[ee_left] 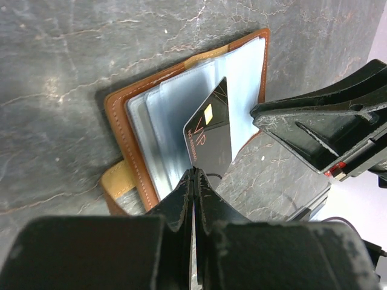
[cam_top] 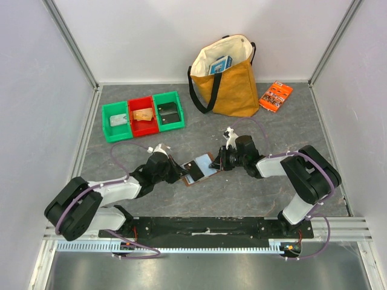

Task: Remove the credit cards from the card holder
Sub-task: Remove the credit card from the card holder, then place the credit card in the storage box.

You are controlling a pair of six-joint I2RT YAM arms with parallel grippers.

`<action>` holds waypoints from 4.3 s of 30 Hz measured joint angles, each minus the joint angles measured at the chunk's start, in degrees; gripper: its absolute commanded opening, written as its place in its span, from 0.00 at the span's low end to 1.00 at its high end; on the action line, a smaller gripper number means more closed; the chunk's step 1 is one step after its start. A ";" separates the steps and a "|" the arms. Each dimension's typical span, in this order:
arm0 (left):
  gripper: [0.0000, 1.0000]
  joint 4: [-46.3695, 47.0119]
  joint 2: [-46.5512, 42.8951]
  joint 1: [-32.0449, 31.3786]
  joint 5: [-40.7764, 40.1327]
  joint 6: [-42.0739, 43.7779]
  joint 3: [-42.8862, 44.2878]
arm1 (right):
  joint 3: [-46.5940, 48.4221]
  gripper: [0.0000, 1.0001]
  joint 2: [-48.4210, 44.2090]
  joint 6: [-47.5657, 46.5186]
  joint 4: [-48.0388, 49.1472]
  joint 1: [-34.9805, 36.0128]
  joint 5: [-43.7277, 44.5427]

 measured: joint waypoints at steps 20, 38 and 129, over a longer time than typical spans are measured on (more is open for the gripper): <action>0.02 5.44 -15.82 0.00 -4.24 -7.15 -9.79 | -3.50 0.73 -11.85 10.64 4.90 0.66 -0.15; 0.02 5.86 -14.49 0.00 -4.07 -9.86 -11.15 | -1.92 0.79 -5.60 5.44 8.83 16.94 4.15; 0.02 2.62 -31.71 5.35 -0.33 -8.72 -8.90 | -4.26 0.73 -11.26 27.67 19.61 13.07 9.27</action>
